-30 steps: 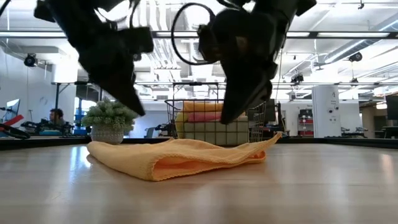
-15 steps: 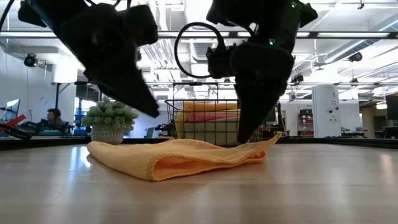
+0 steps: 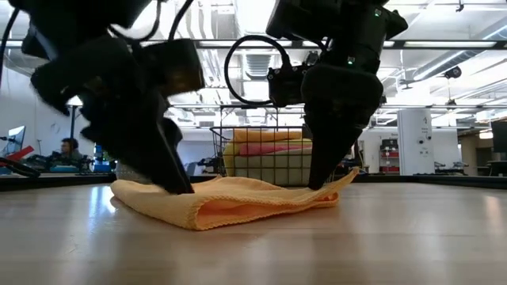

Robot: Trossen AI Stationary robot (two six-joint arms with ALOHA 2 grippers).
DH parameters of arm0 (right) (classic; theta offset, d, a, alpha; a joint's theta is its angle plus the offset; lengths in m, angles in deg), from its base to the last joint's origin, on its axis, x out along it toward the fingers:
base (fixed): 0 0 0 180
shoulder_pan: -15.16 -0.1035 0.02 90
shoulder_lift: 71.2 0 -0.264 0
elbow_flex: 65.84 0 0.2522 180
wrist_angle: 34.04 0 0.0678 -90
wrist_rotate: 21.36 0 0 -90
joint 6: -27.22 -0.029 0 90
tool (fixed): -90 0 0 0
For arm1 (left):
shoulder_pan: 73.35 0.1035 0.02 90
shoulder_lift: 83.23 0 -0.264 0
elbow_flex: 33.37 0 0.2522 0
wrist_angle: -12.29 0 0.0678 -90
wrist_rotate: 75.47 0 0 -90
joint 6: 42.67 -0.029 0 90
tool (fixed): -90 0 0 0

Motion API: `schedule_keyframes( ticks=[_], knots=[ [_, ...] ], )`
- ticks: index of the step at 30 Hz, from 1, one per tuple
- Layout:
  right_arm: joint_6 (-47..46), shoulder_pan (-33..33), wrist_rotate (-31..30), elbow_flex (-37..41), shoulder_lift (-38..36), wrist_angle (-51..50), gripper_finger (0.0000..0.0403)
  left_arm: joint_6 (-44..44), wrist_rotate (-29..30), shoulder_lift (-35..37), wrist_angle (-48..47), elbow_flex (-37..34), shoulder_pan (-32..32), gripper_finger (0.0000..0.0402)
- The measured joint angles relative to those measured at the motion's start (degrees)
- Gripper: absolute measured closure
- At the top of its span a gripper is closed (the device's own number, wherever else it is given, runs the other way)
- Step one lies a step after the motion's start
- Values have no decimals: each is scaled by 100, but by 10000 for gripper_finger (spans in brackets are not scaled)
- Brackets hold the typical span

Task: Fold microfiber towels
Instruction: Fold the orange towel

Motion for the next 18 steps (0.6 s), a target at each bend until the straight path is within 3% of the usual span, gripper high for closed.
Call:
schedule_keyframes(
  ticks=[9, 18],
  knots=[
    [-353, -39, 309, 30, 0, 122, 394, -19, -22, -140, -135, 66, 0, 203],
    [-1013, -316, 516, 44, 313, 828, 394, -769, -23, 90, -864, 60, 8, 203]
  ],
)
